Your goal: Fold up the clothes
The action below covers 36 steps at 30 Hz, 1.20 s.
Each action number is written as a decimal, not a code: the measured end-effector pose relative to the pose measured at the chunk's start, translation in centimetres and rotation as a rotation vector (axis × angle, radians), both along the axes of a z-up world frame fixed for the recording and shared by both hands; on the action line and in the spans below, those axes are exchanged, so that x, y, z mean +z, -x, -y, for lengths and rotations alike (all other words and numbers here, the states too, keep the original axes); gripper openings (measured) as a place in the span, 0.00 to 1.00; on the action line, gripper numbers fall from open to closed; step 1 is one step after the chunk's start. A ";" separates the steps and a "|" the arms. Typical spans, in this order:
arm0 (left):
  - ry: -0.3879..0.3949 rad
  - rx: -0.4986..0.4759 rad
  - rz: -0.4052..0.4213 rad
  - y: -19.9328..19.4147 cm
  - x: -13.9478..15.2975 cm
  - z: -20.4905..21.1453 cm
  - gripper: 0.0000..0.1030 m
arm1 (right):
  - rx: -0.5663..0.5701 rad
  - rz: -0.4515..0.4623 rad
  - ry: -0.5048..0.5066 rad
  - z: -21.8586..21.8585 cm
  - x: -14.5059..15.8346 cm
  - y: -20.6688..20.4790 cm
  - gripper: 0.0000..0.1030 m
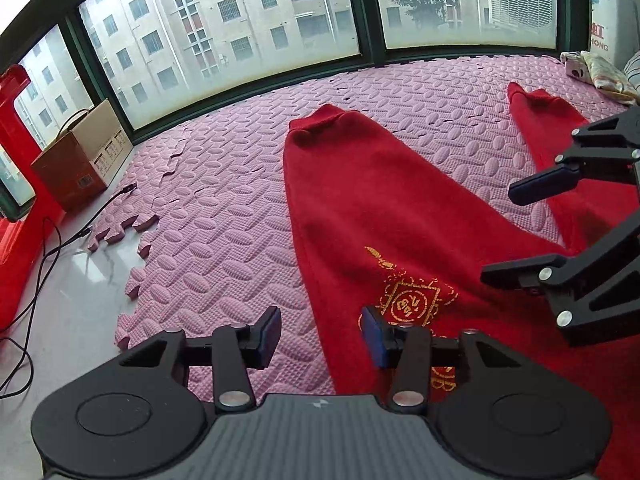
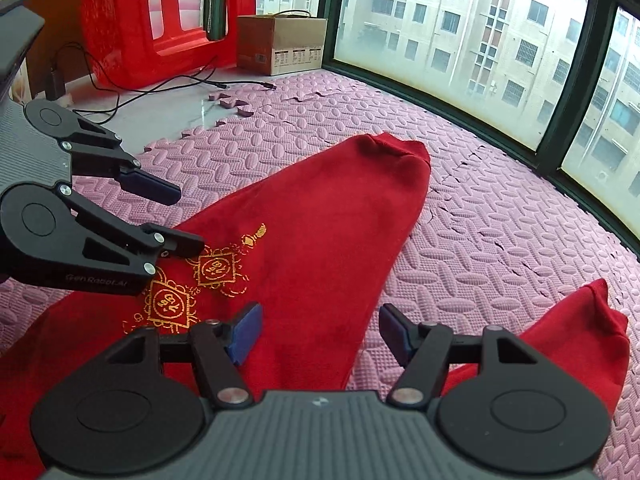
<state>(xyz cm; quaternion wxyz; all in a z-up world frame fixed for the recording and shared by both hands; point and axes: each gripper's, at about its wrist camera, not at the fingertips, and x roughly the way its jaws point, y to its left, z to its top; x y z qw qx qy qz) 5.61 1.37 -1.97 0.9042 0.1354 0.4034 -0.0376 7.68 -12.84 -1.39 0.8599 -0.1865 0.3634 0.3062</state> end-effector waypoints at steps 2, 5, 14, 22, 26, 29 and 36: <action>0.001 0.009 -0.003 0.2 0.0 -0.4 0.48 | -0.010 -0.011 -0.002 0.0 -0.3 0.3 0.64; -0.002 0.016 -0.007 0.4 0.0 -0.6 0.48 | -0.010 -0.008 -0.018 0.3 0.0 0.9 0.64; 0.011 0.024 0.024 0.6 1.5 -0.1 0.47 | -0.106 0.002 -0.066 2.5 0.7 0.9 0.64; 0.029 -0.059 0.034 -0.8 1.1 3.1 0.48 | -0.121 0.004 -0.004 3.1 -0.3 1.3 0.64; 0.018 -0.053 0.018 -0.7 0.5 2.4 0.51 | -0.131 -0.016 -0.056 4.7 0.9 1.7 0.64; 0.010 -0.048 0.006 -0.7 0.1 2.0 0.54 | -0.167 -0.016 -0.078 6.8 1.9 2.1 0.64; 0.002 -0.027 0.005 -0.5 0.5 1.4 0.54 | -0.271 -0.079 -0.090 12.6 1.9 3.6 0.64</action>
